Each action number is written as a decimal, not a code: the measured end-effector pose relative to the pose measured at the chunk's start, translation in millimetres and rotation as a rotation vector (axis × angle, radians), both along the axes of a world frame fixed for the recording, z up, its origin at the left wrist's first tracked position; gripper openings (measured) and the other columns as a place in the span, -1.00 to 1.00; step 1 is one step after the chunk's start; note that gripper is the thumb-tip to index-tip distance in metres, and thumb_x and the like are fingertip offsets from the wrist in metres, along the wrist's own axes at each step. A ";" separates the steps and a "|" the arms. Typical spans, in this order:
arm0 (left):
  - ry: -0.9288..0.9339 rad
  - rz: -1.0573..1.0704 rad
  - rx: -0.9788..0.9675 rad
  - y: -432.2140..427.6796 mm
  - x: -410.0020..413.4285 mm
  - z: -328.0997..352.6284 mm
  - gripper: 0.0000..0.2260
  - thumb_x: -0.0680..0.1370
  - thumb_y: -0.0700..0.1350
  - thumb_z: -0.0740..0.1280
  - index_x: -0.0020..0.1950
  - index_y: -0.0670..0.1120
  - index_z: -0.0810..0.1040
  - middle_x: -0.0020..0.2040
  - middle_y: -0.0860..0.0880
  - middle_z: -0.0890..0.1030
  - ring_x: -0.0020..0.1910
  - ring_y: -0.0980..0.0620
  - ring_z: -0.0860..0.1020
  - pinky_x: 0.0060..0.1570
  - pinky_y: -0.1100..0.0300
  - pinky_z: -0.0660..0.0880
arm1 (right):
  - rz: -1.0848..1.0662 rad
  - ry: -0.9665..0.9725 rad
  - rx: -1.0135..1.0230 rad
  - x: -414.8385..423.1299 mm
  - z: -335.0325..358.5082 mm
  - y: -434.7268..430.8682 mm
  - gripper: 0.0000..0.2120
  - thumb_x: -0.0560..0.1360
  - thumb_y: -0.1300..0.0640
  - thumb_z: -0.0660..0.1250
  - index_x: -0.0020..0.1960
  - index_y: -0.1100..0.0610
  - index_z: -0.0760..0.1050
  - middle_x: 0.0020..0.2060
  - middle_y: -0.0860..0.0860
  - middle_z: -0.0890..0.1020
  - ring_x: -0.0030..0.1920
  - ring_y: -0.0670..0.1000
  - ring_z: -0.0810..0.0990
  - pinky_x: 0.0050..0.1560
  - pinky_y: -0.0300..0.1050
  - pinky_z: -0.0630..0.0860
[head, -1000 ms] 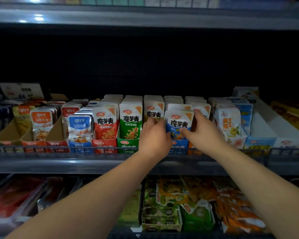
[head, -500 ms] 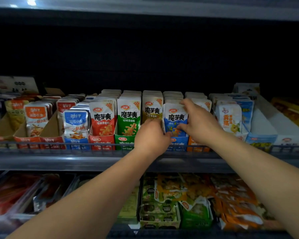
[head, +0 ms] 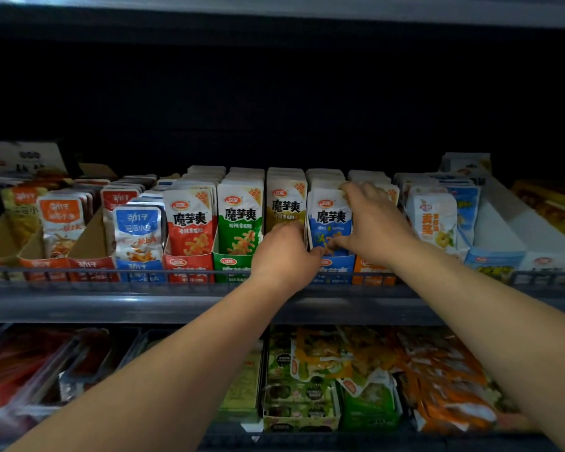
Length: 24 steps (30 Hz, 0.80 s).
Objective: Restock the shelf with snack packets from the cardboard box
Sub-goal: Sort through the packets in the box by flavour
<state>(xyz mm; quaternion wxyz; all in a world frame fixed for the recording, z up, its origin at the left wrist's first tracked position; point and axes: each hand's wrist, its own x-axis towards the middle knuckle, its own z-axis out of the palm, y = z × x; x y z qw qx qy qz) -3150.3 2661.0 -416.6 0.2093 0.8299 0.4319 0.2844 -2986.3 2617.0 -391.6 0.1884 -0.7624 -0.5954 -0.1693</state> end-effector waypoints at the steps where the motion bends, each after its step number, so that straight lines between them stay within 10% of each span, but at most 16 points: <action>1: 0.000 0.001 -0.003 0.1 0.2 0.4 -0.51 0.59 0.07 0.42 0.45 -0.10 0.46 0.38 -0.11 0.51 0.28 -0.15 0.55 0.21 -0.05 0.57 | -0.006 -0.015 0.008 0.5 -1.2 1.7 -0.06 0.30 -0.15 0.60 0.51 0.07 0.20 0.36 0.11 0.37 0.39 0.15 0.34 0.33 0.04 0.38; 15: 0.031 0.001 -0.005 0.8 2.6 1.0 -0.54 0.60 0.07 0.39 0.45 -0.08 0.45 0.35 -0.11 0.55 0.24 -0.16 0.57 0.19 -0.05 0.58 | 0.097 -0.112 -0.036 3.1 3.9 6.8 -0.02 0.43 -0.24 0.44 0.63 -0.01 -0.04 0.61 0.00 0.03 0.57 0.11 -0.01 0.52 0.11 0.07; 24: 0.019 -0.001 0.005 1.5 3.0 -1.3 -0.54 0.60 0.06 0.38 0.46 -0.06 0.45 0.33 -0.08 0.57 0.25 -0.14 0.58 0.19 -0.04 0.57 | 0.076 -0.187 -0.062 0.0 1.3 13.5 0.11 0.29 -0.21 0.58 0.61 -0.05 -0.01 0.49 0.08 0.13 0.51 0.14 0.11 0.47 0.06 0.15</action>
